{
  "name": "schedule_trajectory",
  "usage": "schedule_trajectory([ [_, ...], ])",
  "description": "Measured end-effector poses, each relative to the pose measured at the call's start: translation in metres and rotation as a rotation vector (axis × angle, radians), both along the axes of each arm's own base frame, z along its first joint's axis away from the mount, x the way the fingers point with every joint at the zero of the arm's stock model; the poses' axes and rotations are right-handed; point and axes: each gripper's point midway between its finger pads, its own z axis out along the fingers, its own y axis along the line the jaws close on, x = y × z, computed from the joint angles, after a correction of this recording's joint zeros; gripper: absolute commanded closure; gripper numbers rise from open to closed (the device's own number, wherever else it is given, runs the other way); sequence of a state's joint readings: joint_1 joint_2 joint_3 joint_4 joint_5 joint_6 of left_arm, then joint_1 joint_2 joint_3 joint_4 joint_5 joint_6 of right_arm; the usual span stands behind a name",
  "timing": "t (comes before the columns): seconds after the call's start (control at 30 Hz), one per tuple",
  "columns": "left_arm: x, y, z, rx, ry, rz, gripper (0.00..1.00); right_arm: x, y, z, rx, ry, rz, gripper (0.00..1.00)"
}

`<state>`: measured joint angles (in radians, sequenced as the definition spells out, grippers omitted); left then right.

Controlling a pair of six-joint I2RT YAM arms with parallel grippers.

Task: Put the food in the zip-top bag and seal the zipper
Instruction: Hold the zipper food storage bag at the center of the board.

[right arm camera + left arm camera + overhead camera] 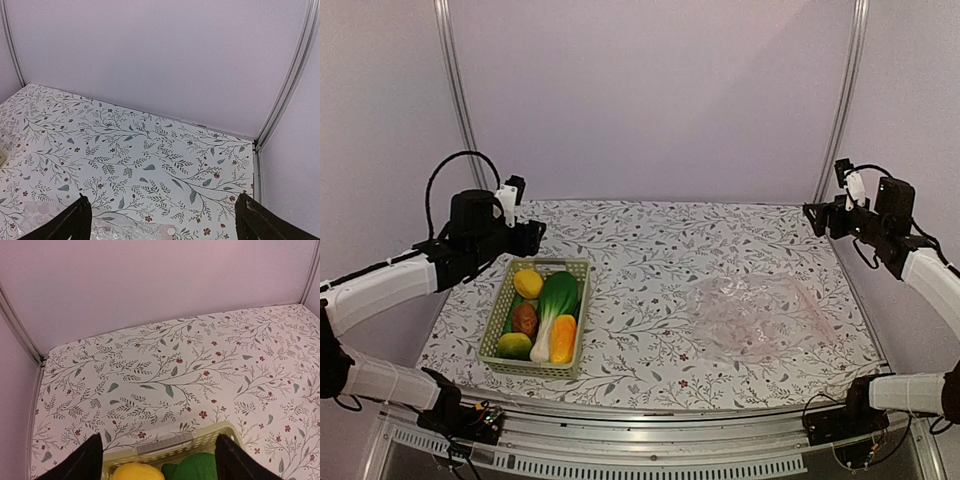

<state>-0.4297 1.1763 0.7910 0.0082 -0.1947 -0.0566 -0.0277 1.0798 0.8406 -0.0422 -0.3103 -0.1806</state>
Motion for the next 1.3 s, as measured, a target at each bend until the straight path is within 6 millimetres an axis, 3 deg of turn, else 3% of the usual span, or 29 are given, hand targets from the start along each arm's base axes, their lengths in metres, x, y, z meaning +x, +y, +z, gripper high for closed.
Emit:
schedule_trajectory([
  [0.13,-0.004,-0.021,-0.028,0.01,0.091,-0.057,0.27,-0.002,0.0,-0.008,-0.017,0.0,0.022,0.01],
  [0.3,-0.024,-0.066,-0.049,0.0,0.205,-0.142,0.27,-0.005,0.006,-0.017,-0.058,0.0,0.076,0.03],
  [0.5,-0.062,-0.116,-0.069,-0.024,0.304,-0.22,0.29,-0.004,0.011,-0.032,-0.124,0.022,0.138,0.18],
  [0.77,-0.098,-0.174,-0.113,0.072,0.444,-0.255,0.29,0.002,0.009,-0.09,-0.195,0.275,0.198,0.4],
  [0.93,-0.117,-0.219,-0.124,0.122,0.465,-0.305,0.29,-0.01,-0.011,-0.15,-0.275,0.497,0.159,0.42],
  [1.07,-0.122,-0.253,-0.123,0.11,0.458,-0.342,0.29,-0.02,-0.032,-0.184,-0.29,0.633,0.132,0.49],
  [1.3,-0.121,-0.309,-0.119,0.011,0.473,-0.415,0.29,-0.024,-0.078,-0.211,-0.236,0.776,0.047,0.5],
])
